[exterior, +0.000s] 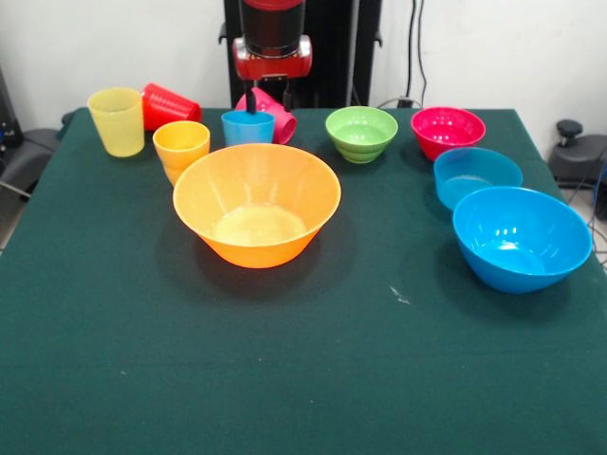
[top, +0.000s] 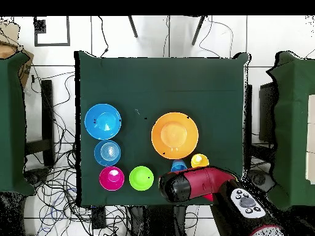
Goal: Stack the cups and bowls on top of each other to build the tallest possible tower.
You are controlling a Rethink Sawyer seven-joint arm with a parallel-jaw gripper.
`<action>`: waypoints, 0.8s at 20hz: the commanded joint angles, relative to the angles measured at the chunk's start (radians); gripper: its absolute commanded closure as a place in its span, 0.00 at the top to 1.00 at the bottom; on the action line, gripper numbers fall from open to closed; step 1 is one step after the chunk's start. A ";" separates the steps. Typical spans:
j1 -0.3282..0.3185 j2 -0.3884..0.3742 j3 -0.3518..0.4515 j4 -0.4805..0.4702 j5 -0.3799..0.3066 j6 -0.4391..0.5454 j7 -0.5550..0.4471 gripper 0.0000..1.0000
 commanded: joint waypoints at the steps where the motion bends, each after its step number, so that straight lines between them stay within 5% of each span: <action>1: -0.018 -0.030 0.098 -0.042 -0.017 -0.026 -0.046 1.00; 16: -0.016 -0.023 0.097 -0.033 -0.033 -0.037 -0.029 1.00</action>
